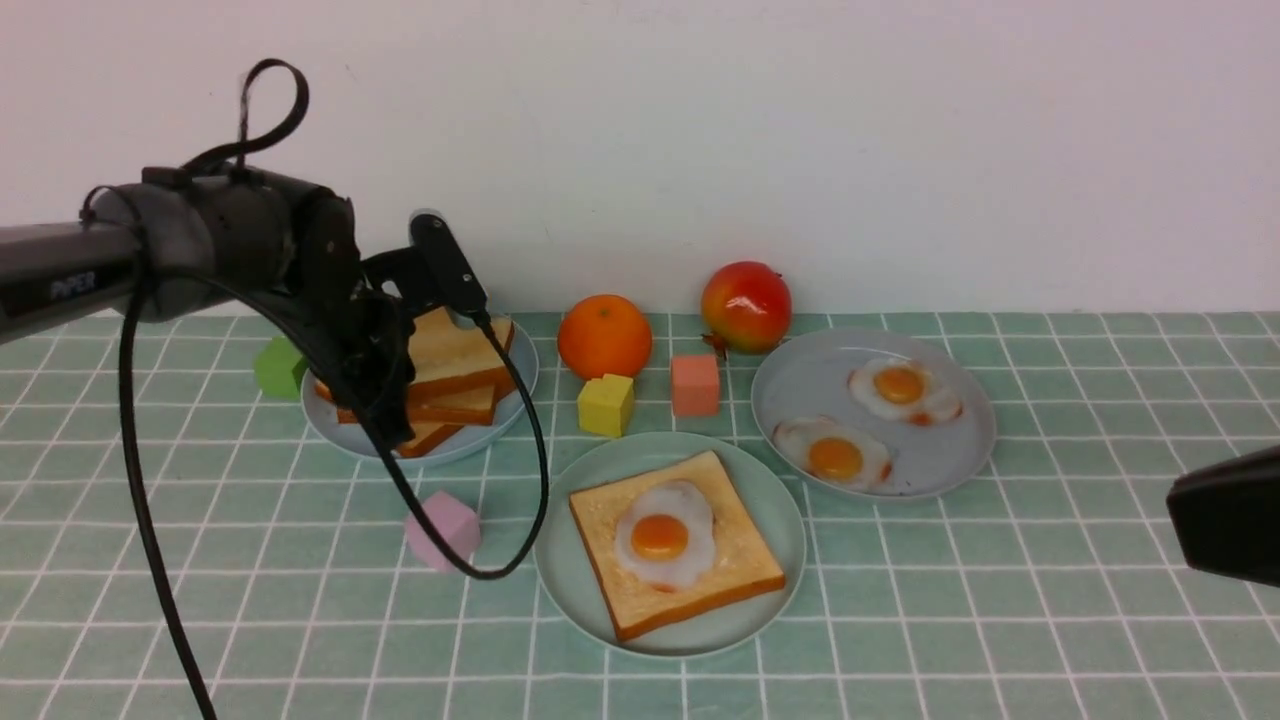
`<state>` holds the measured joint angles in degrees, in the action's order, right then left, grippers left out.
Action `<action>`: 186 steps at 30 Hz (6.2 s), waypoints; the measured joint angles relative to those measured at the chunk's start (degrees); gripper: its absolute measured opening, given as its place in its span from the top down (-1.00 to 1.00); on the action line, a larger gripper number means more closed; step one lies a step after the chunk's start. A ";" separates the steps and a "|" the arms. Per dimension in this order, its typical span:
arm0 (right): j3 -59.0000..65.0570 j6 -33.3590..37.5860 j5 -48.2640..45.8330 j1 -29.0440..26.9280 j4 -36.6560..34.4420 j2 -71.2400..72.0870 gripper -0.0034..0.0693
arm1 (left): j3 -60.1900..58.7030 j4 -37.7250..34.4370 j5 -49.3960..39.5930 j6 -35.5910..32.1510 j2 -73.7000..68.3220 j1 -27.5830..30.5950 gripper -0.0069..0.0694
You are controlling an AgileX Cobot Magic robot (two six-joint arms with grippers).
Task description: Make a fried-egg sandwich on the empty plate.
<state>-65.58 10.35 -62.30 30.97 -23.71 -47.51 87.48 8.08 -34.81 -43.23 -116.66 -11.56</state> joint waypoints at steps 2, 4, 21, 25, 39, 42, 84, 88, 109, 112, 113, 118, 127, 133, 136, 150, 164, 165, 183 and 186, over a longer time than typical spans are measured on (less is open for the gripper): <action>0.00 0.00 0.00 0.00 -0.53 0.00 0.84 | -0.12 0.05 -0.66 0.00 1.66 0.06 0.55; 0.00 0.00 0.00 0.00 -0.75 0.00 0.84 | -0.12 -0.10 -1.00 0.00 3.53 0.06 0.55; 0.00 -9.38 -5.99 0.00 14.43 9.84 0.84 | -10.82 -6.62 -4.70 15.31 17.39 -25.84 0.55; 0.00 -10.35 -7.10 0.00 15.16 14.12 0.84 | -11.46 -2.07 -2.16 20.75 13.05 -30.41 0.55; 0.00 -11.85 -8.85 0.00 13.85 18.87 0.84 | -11.46 1.20 -2.19 26.02 8.12 -31.49 0.56; 0.00 -11.85 -9.02 0.00 13.81 18.87 0.84 | -11.46 2.28 -2.26 28.57 8.12 -31.54 0.56; 0.00 -12.93 -8.60 0.00 16.06 18.93 0.87 | -12.36 -1.72 -8.54 40.97 34.31 -35.27 0.54; 0.06 -15.08 -10.42 0.00 19.26 20.11 0.91 | -22.81 -3.55 -0.10 45.77 54.78 -35.54 0.85; 34.49 -43.52 17.52 0.00 38.21 37.71 0.90 | -80.47 -5.88 30.40 52.35 117.00 -35.54 0.85; 39.82 -46.61 25.12 0.00 38.79 37.71 0.90 | -82.76 -5.88 28.43 52.35 117.26 -35.54 0.85; 41.40 -47.01 26.83 0.00 38.96 37.71 0.90 | -83.38 -5.88 27.77 52.35 117.26 -35.54 0.85; 47.76 -47.71 30.32 0.00 39.15 37.71 0.89 | -85.20 -5.89 24.88 52.35 117.26 -35.54 0.85; 55.27 -47.84 30.47 -3.90 39.46 38.34 0.88 | -86.13 -5.89 21.56 52.35 117.26 -35.54 0.85; 60.48 -36.24 38.45 -19.99 34.66 41.99 0.94 | -86.13 -5.89 21.22 52.35 117.26 -35.54 0.85; 64.75 -27.10 41.87 -25.35 29.42 46.27 0.95 | -86.13 -5.89 21.17 52.35 117.26 -35.54 0.85; 66.50 -16.05 40.40 -29.59 21.74 48.10 0.95 | -86.17 -5.94 21.10 52.35 117.26 -35.54 0.84; 66.50 -15.40 40.34 -29.59 21.69 48.10 0.93 | -86.17 -5.94 21.10 52.35 117.26 -35.54 0.83; 66.50 -15.40 40.34 -29.59 21.69 48.10 0.93 | -86.17 -5.94 21.10 52.35 117.26 -35.54 0.82; 66.50 -15.33 40.34 -29.59 21.68 48.10 0.90 | -86.80 1.70 22.83 55.97 117.26 -30.07 0.85; 66.50 -15.33 40.34 -29.59 21.63 48.10 0.90 | -86.93 -1.51 24.86 57.20 117.26 -20.47 0.85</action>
<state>0.92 -4.98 -21.96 1.39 -2.09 0.59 0.56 6.57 -9.95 13.97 0.60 -32.03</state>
